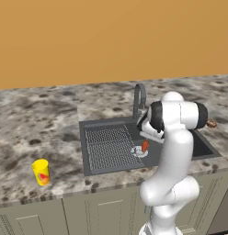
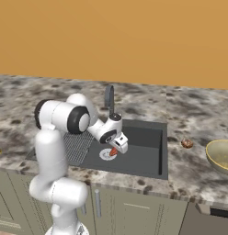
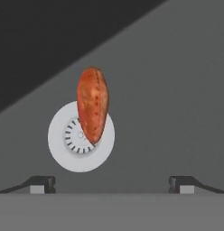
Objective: Remove the sweet potato and mushroom from the sink. Then move the bowl and cup from the counter to the sink for washing.
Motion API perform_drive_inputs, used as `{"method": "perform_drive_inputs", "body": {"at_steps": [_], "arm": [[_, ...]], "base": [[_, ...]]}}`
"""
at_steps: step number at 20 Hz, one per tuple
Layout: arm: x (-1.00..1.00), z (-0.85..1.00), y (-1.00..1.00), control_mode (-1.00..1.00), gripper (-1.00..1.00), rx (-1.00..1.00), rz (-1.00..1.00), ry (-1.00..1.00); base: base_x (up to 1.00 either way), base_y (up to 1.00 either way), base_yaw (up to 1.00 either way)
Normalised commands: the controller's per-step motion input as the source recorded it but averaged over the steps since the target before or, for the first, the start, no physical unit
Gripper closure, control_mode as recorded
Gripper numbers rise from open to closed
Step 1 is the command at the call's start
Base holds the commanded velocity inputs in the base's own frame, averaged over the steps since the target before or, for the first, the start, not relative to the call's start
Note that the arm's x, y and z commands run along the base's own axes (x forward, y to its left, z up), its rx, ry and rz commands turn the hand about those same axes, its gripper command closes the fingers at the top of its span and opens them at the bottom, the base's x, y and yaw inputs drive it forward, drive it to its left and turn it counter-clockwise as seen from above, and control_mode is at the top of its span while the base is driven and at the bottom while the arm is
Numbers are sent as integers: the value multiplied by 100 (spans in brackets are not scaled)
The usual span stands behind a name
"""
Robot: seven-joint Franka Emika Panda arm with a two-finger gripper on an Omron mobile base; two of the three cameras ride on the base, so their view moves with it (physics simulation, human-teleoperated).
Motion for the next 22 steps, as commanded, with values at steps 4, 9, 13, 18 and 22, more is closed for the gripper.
{"method": "perform_drive_inputs", "body": {"at_steps": [4, 9, 13, 18, 22], "arm": [[23, -24, 0, -100, -100, 0, 0, 0], [24, -23, 0, -100, -100, 0, 0, 0], [24, -23, 0, -100, -100, 0, 0, 0], [24, -24, 0, -100, -100, 0, 0, 0], [26, -24, 0, -100, -100, 0, 0, 0]], "base": [[0, 0, 0], [0, 0, 0], [0, 0, 0], [0, 0, 0], [0, 0, 0]]}}
